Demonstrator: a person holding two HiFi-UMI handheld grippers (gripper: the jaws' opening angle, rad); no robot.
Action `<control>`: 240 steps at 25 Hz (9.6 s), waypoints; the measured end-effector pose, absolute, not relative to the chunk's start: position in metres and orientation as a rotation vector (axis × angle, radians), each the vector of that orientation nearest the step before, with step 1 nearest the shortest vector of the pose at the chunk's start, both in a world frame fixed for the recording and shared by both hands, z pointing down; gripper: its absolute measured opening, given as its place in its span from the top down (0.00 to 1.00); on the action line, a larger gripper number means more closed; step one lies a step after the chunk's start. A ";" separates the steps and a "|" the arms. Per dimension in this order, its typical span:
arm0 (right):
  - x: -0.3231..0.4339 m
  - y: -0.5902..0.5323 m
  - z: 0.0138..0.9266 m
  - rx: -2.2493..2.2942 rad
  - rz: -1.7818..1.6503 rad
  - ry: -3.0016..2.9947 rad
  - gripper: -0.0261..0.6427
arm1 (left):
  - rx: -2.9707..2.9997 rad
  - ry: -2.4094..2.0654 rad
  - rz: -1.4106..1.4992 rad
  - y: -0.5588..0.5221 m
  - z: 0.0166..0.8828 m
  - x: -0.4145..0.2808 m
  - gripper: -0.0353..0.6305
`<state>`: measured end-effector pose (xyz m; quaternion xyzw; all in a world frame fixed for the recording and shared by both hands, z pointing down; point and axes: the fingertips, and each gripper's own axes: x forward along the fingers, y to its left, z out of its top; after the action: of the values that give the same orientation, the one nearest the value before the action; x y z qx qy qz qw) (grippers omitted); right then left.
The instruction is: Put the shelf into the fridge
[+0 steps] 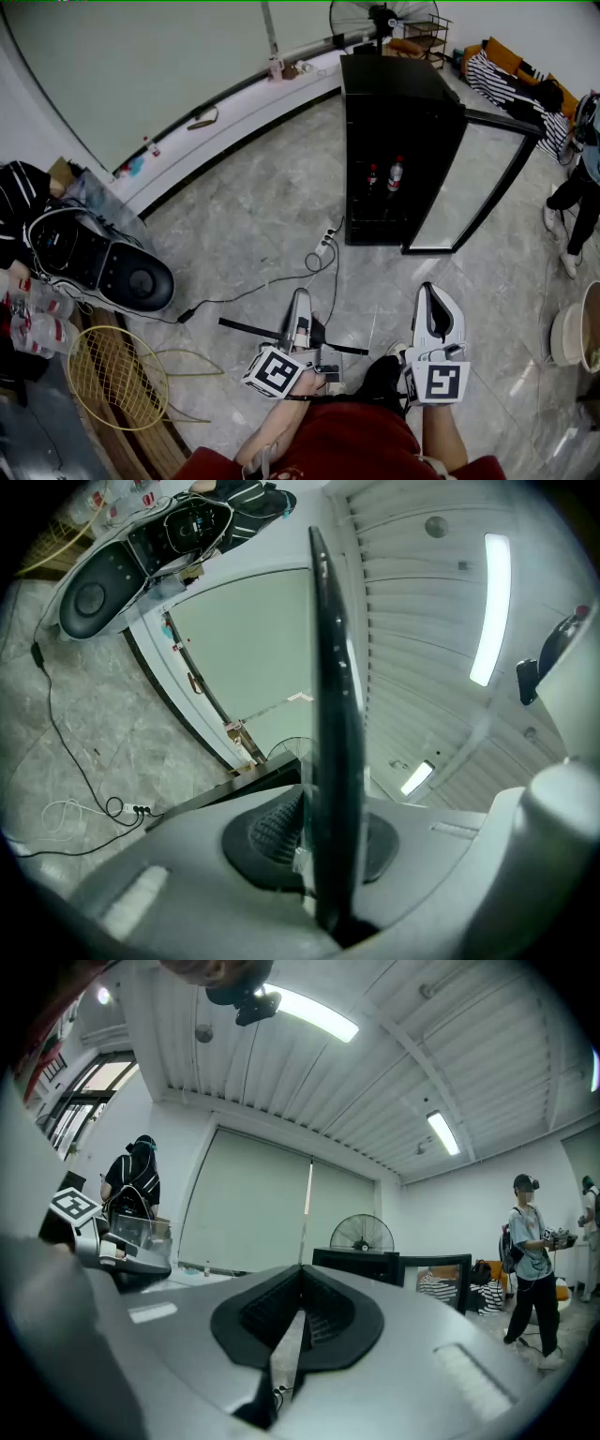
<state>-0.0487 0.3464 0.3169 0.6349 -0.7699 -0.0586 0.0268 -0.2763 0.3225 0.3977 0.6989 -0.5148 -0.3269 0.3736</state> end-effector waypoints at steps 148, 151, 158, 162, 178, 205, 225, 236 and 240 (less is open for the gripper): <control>0.130 -0.147 0.374 1.481 -0.077 -2.538 0.96 | 1.259 -1.037 -1.246 -0.223 0.515 0.001 0.92; 0.136 -0.146 0.379 1.480 -0.058 -2.502 0.96 | 1.267 -1.050 -1.245 -0.230 0.517 0.002 0.92; 0.140 -0.144 0.384 1.485 -0.034 -2.495 0.96 | 1.290 -1.050 -1.275 -0.246 0.517 0.004 0.92; 0.137 -0.148 0.386 1.493 -0.021 -2.482 0.96 | 1.294 -1.043 -1.291 -0.258 0.515 0.005 0.92; 0.134 -0.148 0.388 1.482 -0.028 -2.489 0.96 | 1.278 -1.106 -1.238 -0.307 0.524 0.007 0.92; 0.126 -0.143 0.374 1.509 -0.092 -2.525 0.96 | 1.355 -1.104 -1.164 -0.322 0.522 0.014 0.60; 0.112 -0.124 0.380 1.514 -0.059 -2.528 0.96 | 1.728 -1.290 -0.865 -0.239 0.510 0.008 0.42; 0.111 -0.118 0.381 1.543 -0.037 -2.489 0.96 | 2.136 -1.653 -0.423 -0.223 0.491 0.012 0.36; 0.111 -0.116 0.380 1.538 -0.066 -2.531 0.96 | 2.247 -1.789 -0.242 -0.225 0.492 0.015 0.32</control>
<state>0.1111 -0.1164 0.3798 0.5170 -0.8510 -0.0222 0.0896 0.0153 -0.2254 0.4925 0.7730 -0.6154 -0.0834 0.1294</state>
